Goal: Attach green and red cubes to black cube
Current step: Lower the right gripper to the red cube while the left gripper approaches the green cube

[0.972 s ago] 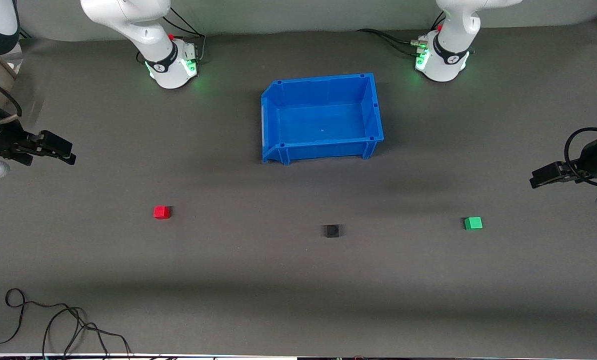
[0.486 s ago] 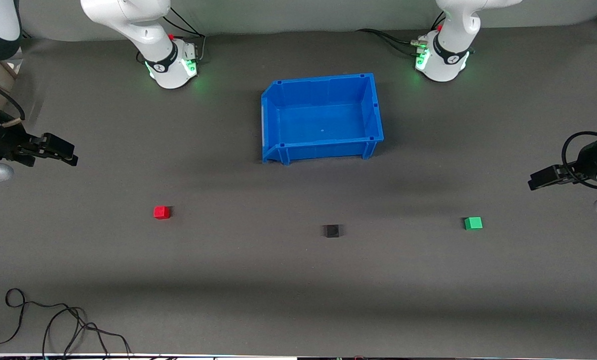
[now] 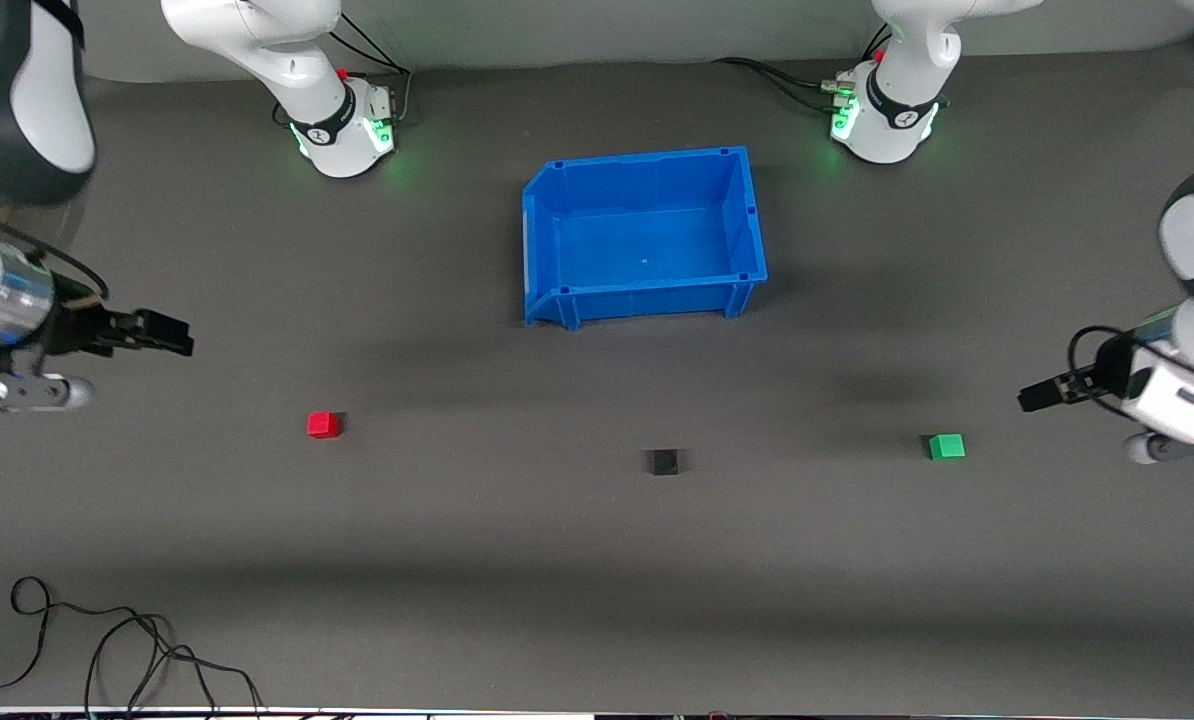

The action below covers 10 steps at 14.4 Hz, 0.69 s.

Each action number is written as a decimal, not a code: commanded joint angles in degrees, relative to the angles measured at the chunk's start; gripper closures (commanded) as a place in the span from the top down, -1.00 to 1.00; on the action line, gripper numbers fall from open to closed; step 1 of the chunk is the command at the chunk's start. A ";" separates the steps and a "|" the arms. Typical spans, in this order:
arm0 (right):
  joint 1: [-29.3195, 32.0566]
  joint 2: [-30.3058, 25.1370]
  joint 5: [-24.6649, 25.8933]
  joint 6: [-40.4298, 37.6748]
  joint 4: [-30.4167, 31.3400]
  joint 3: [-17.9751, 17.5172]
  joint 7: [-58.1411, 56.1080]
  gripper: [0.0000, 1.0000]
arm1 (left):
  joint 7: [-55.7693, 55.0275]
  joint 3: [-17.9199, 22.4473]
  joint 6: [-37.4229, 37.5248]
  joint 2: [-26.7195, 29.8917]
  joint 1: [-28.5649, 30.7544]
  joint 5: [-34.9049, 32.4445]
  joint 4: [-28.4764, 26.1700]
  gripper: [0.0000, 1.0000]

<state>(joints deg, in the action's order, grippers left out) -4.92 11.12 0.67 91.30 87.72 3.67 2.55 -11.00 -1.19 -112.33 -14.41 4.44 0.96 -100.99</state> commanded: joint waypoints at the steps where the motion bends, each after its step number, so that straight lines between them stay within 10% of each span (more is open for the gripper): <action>1: -0.09 3.72 0.03 2.30 -0.36 -0.06 -1.05 0.99 | -1.48 -0.13 -9.00 -0.87 -1.09 -0.61 -6.65 0.99; 10: -1.84 12.51 -0.14 21.45 10.63 -0.59 -0.26 0.99 | -0.86 -0.31 -24.24 -15.19 -3.21 -7.37 -7.83 0.97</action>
<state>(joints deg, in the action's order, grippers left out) -5.39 21.99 0.67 110.11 98.19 3.09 2.53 -11.27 -1.83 -134.48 -26.58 1.72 -4.98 -109.76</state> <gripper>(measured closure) 0.009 0.004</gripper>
